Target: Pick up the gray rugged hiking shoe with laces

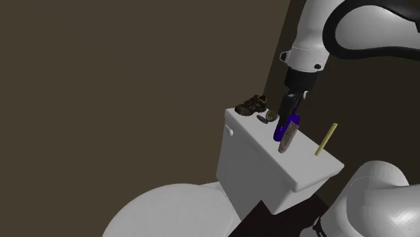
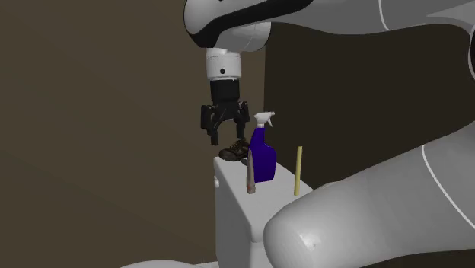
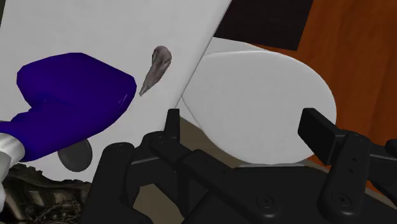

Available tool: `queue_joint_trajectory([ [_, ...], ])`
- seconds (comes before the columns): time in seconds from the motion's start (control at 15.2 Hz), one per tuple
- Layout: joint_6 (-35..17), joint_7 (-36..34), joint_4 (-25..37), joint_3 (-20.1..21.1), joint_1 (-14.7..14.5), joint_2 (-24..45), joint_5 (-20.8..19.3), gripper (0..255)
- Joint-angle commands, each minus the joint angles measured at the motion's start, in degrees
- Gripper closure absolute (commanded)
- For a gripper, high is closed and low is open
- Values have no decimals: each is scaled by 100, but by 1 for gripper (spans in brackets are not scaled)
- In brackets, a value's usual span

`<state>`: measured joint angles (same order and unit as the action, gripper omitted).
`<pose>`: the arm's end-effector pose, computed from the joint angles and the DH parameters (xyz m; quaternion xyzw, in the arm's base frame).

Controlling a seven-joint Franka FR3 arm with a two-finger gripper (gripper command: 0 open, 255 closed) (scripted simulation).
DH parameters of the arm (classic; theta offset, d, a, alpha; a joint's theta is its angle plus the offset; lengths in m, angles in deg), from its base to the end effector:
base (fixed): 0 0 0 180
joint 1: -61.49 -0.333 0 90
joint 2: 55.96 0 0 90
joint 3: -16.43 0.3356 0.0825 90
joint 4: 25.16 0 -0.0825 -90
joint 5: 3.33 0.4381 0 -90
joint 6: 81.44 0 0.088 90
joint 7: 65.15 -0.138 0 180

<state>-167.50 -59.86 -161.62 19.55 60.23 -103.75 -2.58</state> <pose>0.3235 0.0304 0.5699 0.9968 0.0752 -0.0234 0.0132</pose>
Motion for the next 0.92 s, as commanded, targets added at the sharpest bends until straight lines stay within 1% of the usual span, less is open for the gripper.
queue_joint_trajectory([
  [0.0, 0, 0, 0, 0, 0, 0, 0, 0],
  [0.46, -379, 2100, 205, -893, -163, 720, -1075, 0],
  [0.86, -888, 3798, 688, -1542, -330, 1645, -1776, 0],
])
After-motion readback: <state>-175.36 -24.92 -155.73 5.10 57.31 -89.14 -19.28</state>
